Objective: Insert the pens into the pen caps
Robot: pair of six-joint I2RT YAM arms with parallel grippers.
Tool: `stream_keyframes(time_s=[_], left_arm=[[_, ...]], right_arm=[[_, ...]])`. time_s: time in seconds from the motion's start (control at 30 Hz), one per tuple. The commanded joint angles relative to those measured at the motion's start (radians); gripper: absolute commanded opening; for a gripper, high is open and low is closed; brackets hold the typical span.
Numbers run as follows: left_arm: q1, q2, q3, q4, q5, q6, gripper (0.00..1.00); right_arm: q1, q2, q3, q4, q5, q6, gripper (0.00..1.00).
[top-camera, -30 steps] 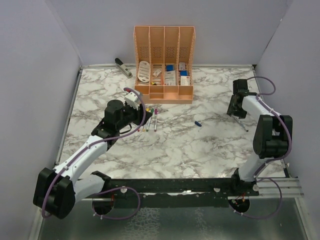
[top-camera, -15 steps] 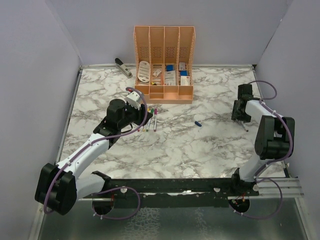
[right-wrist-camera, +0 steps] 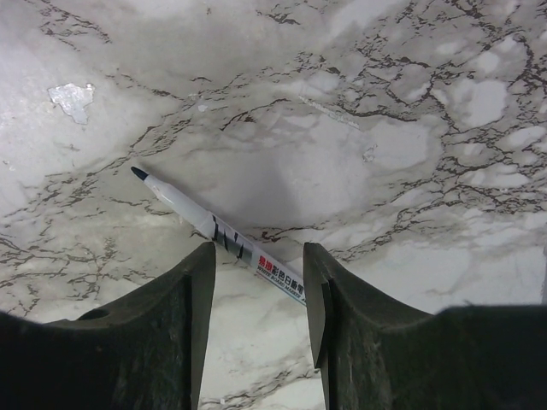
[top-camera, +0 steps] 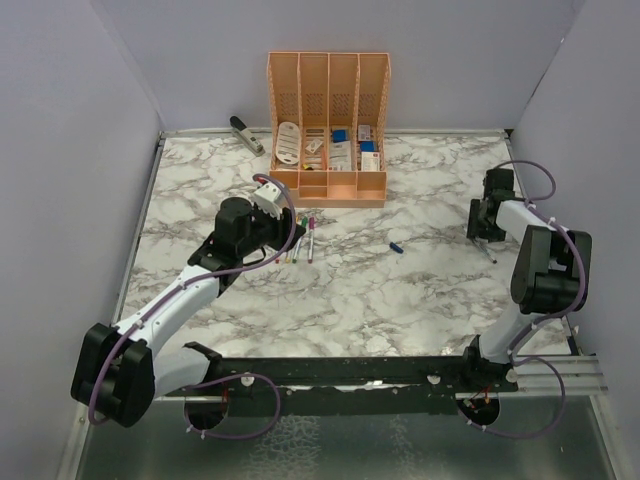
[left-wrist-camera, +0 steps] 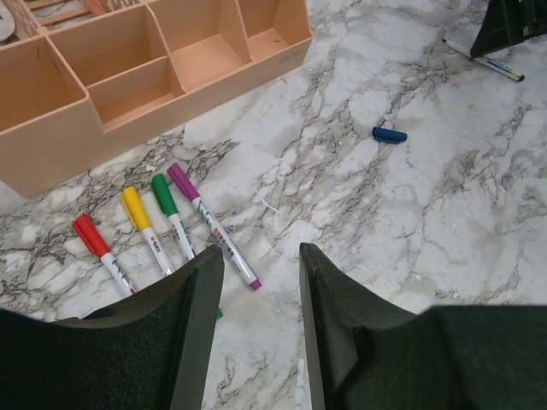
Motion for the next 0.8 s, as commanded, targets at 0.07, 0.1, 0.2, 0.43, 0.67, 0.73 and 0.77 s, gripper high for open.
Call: stream_keyframes(time_s=[0.07,0.1,0.2,0.43,0.67,0.73,0.77], left_arm=[[0.003,0.014,0.044,0.022,0.012,0.013,0.43],[0.003,0.017,0.044,0.024,0.013,0.013,0.43],[0.002,0.019,0.044,0.030,0.012,0.013,0.43],[0.002,0.024,0.050,0.031,0.007,0.020,0.43],[0.003,0.031,0.049,0.035,0.013,0.022,0.43],[0.003,0.035,0.049,0.039,0.018,0.021,0.43],[0.003,0.039,0.050,0.044,0.025,0.019,0.43]], right_arm=[[-0.033,0.030,0.016,0.029,-0.146,-0.038,0.45],[-0.034,0.037,0.017,0.024,-0.155,-0.038,0.44],[-0.034,0.066,0.023,0.004,-0.173,-0.038,0.38],[-0.034,0.124,0.041,-0.040,-0.217,-0.025,0.13],[-0.034,0.114,0.043,-0.044,-0.315,0.018,0.01],[-0.029,0.084,0.036,-0.025,-0.359,0.048,0.01],[-0.020,0.062,0.030,-0.011,-0.382,0.062,0.01]])
